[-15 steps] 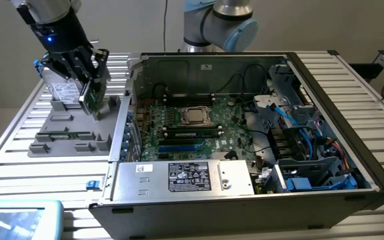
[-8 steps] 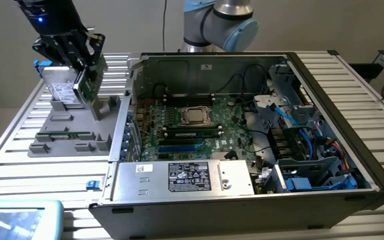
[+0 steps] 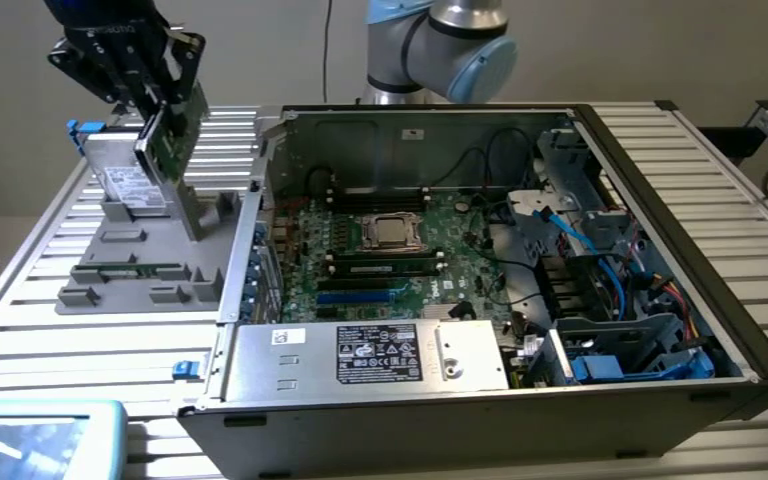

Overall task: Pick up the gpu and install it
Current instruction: 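Pick up the gpu and move the gpu toward the slot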

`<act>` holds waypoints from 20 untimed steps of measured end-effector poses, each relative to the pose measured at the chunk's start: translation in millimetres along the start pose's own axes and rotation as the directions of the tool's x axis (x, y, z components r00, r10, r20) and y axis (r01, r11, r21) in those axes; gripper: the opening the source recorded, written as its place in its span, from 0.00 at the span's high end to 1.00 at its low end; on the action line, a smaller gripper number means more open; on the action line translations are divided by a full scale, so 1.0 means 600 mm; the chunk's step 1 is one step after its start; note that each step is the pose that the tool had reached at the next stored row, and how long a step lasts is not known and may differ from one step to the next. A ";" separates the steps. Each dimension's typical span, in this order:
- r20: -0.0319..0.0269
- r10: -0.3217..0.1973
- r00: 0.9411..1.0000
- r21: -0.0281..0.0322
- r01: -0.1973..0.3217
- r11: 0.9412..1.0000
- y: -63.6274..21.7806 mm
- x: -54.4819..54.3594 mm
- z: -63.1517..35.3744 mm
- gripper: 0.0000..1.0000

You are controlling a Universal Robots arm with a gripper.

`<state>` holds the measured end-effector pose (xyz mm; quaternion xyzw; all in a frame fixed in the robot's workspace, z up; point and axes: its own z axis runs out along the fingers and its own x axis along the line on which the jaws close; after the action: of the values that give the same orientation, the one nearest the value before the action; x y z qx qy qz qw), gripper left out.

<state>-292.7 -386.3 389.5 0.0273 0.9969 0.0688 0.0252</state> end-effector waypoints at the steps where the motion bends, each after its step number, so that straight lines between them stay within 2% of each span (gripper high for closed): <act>1: -0.003 0.000 1.000 0.000 0.000 1.000 0.001 -0.003 -0.007 0.72; 6: -0.017 0.002 1.000 0.001 -0.002 1.000 0.005 -0.024 -0.041 0.72; 11: -0.031 0.004 1.000 0.002 -0.004 1.000 0.008 -0.052 -0.062 0.72; 15: -0.038 0.005 0.999 0.002 -0.005 1.000 0.009 -0.076 -0.071 0.72; 19: -0.058 0.008 0.998 0.004 -0.008 1.000 0.009 -0.094 -0.071 0.72; 20: -0.060 0.008 0.998 0.004 -0.008 1.000 0.009 -0.101 -0.070 0.72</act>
<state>-234.4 -390.2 434.8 0.0294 0.9972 0.0680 -0.0052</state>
